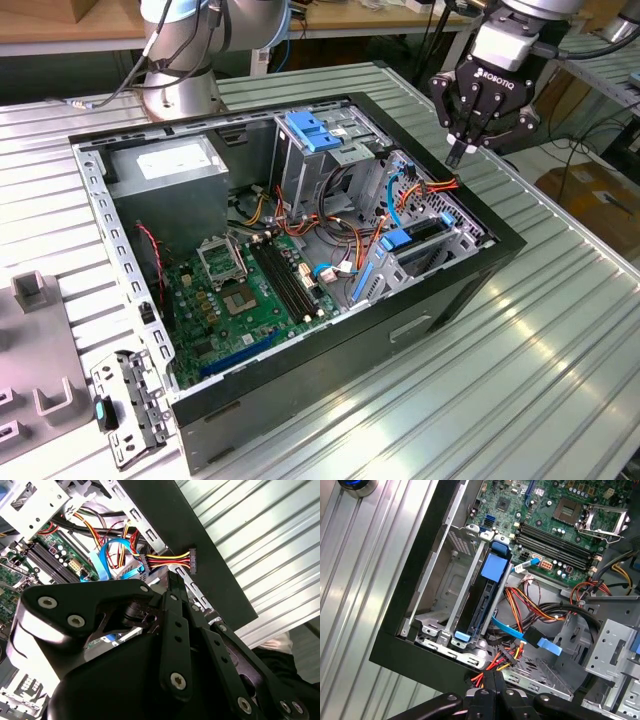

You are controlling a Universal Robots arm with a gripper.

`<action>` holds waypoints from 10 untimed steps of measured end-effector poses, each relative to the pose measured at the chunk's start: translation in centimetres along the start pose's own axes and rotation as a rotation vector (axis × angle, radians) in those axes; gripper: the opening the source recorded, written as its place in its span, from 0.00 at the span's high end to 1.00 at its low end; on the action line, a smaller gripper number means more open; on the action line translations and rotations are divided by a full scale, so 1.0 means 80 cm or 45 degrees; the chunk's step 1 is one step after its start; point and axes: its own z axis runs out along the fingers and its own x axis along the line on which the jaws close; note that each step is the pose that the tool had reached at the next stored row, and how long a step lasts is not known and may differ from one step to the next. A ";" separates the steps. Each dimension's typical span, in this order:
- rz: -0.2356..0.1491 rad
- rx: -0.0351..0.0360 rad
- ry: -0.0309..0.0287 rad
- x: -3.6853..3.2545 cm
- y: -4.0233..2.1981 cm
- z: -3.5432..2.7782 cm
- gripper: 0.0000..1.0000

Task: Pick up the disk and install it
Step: 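Insert the first disk wire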

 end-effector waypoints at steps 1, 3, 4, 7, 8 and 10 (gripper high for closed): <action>0.000 0.0000 0.0000 0.0000 0.0000 0.0000 0.89; -0.016 0.0007 0.0000 0.0000 -0.0001 0.0000 0.89; -0.035 0.0018 -0.0001 0.0000 -0.0002 0.0001 0.89; -0.120 0.0058 -0.0001 0.0000 -0.0001 0.0000 0.89; -0.121 0.0058 -0.0001 0.0000 -0.0001 0.0000 0.89; -0.121 0.0058 -0.0001 0.0000 -0.0001 0.0000 0.89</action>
